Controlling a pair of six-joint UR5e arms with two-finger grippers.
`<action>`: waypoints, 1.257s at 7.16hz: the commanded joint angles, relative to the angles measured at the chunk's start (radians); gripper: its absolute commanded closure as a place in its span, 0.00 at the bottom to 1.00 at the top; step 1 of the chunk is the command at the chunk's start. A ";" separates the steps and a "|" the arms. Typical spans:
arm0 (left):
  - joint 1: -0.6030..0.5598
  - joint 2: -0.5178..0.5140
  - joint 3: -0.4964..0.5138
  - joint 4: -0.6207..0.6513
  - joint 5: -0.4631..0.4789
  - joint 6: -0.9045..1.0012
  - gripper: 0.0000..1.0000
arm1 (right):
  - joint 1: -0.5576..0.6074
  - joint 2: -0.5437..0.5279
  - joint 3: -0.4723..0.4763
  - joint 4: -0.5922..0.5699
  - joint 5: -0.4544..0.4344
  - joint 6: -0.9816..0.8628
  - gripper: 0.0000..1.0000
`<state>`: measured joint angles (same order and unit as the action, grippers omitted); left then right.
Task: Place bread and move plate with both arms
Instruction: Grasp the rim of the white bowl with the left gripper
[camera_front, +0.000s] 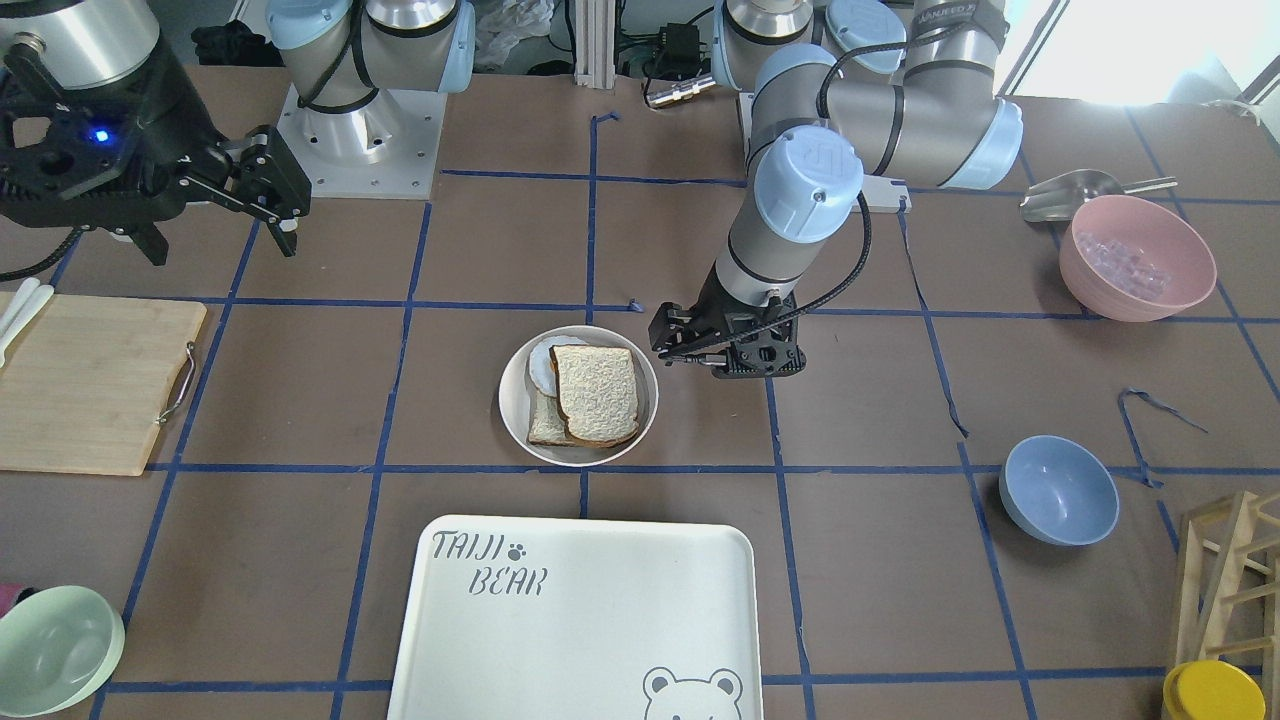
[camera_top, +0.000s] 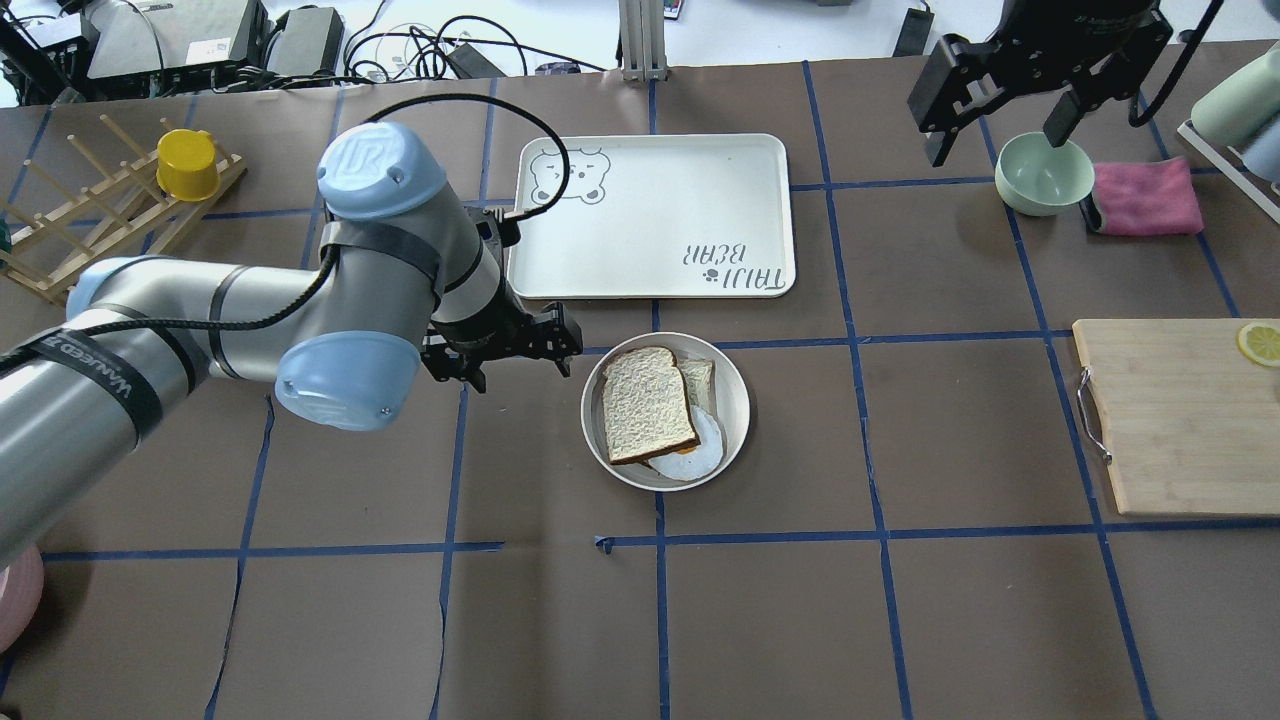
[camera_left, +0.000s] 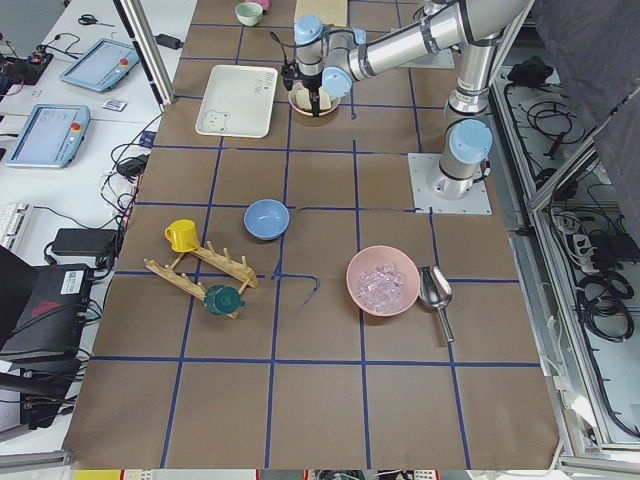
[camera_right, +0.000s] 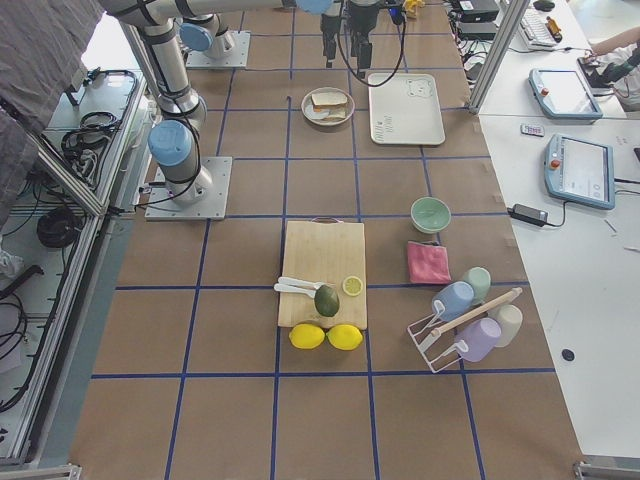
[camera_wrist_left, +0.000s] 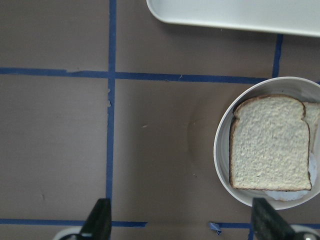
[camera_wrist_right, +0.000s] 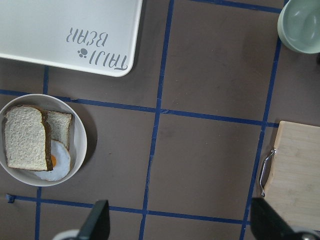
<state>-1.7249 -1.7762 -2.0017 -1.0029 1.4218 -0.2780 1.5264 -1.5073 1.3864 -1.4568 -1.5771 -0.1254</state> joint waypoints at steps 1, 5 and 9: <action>-0.001 -0.073 -0.045 0.093 -0.053 -0.021 0.12 | -0.005 -0.002 0.016 -0.008 0.003 0.033 0.00; -0.002 -0.132 -0.045 0.148 -0.099 -0.063 0.27 | -0.005 -0.001 0.019 -0.007 0.019 0.029 0.00; -0.001 -0.140 -0.040 0.150 -0.100 -0.049 1.00 | -0.005 -0.001 0.019 -0.008 0.019 0.024 0.00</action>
<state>-1.7270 -1.9171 -2.0444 -0.8530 1.3219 -0.3303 1.5217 -1.5079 1.4051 -1.4653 -1.5584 -0.0993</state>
